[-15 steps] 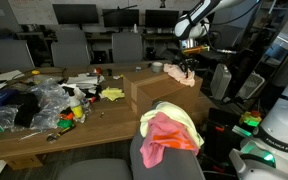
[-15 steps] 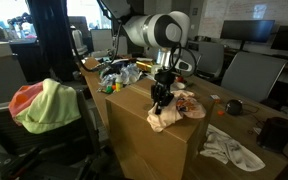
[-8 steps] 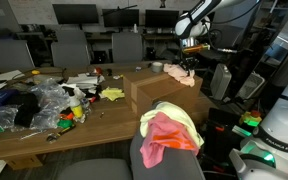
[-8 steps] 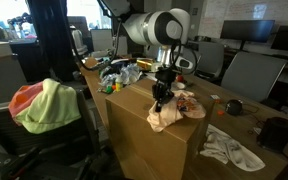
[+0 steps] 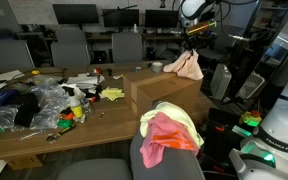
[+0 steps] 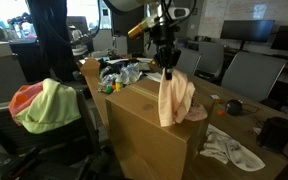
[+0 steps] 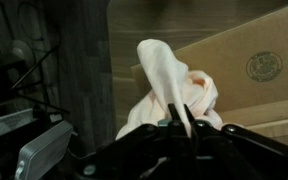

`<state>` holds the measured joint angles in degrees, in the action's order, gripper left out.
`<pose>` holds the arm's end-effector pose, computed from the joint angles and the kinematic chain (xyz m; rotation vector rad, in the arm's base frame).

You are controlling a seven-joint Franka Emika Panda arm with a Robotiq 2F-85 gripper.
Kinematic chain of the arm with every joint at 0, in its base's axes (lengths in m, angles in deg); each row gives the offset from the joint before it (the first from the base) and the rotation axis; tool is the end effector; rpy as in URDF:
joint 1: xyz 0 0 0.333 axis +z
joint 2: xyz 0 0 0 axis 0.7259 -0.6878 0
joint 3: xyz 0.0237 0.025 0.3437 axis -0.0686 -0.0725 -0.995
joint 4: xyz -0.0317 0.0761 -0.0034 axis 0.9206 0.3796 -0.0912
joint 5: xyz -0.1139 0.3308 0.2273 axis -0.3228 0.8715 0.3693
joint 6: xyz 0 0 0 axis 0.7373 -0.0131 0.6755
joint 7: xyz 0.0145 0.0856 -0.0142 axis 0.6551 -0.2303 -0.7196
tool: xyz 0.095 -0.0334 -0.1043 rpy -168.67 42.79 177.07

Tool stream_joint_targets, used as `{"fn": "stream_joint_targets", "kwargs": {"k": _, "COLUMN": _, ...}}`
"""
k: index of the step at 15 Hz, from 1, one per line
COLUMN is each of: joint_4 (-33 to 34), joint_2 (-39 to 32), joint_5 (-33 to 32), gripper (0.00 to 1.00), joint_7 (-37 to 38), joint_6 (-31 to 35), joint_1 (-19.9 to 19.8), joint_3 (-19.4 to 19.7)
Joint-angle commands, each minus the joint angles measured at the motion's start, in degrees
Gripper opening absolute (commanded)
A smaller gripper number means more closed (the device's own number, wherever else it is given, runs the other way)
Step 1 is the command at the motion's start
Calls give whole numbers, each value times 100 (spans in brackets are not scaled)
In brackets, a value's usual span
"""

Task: Hang the shirts that are on the box on the back of the chair

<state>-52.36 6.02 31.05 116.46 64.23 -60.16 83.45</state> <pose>0.4562 -0.3185 0.4119 2.5427 -1.1859 -0.1700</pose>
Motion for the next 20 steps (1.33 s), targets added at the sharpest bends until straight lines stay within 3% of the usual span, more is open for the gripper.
{"fn": "stream_joint_targets", "kwargs": {"k": 1, "joint_4": -79, "joint_2": 983, "joint_5": -1022, "gripper": 1, "joint_7": 411, "joint_6": -579, "joint_1": 186, "joint_3": -485}}
{"fn": "stream_joint_targets", "kwargs": {"k": 9, "joint_4": 221, "joint_2": 1689, "joint_5": -1758, "gripper": 1, "joint_7": 202, "joint_6": -1419, "joint_1": 458, "joint_3": -1580}}
{"fn": "stream_joint_targets", "kwargs": {"k": 16, "joint_4": 582, "joint_2": 1818, "joint_5": -2144, "gripper": 1, "joint_7": -164, "joint_6": -1740, "joint_1": 793, "joint_3": -2016}}
{"fn": "stream_joint_targets", "kwargs": {"k": 20, "joint_4": 620, "joint_2": 1969, "joint_5": -1970, "gripper": 1, "joint_7": -937, "joint_6": -1600, "joint_1": 1103, "joint_3": -2071}}
